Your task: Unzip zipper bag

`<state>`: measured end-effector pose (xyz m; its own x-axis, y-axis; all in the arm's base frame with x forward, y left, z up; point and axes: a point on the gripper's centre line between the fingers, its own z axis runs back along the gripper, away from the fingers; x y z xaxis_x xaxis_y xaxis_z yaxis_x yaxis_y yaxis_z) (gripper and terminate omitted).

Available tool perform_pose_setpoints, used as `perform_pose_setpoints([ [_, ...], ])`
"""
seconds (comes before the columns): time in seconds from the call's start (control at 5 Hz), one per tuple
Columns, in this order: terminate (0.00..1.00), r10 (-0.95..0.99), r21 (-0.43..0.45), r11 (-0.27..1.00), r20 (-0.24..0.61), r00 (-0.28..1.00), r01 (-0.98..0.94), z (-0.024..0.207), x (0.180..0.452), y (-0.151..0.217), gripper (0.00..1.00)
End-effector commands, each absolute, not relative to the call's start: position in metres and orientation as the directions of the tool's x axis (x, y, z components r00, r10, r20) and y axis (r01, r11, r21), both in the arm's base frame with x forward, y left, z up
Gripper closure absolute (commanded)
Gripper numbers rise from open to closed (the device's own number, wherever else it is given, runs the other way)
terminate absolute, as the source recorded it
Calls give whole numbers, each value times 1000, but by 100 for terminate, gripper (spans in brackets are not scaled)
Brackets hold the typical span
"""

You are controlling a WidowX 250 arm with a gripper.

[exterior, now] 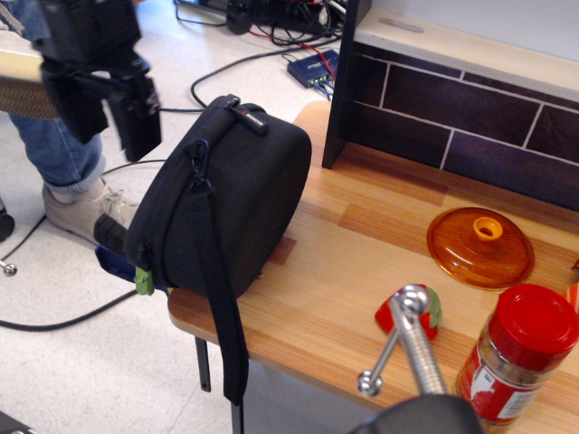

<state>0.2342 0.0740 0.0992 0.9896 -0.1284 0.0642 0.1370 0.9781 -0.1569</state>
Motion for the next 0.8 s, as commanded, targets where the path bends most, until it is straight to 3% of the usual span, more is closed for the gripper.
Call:
perform_pose_setpoints([
  [0.0, 0, -204, -116, 970, 86, 975, 213, 90, 184, 52, 0],
  [0.2, 0, -161, -108, 979, 110, 981, 173, 82, 168, 47, 0],
  [0.6, 0, -76, -91, 991, 175, 982, 93, 63, 173, 29, 0],
])
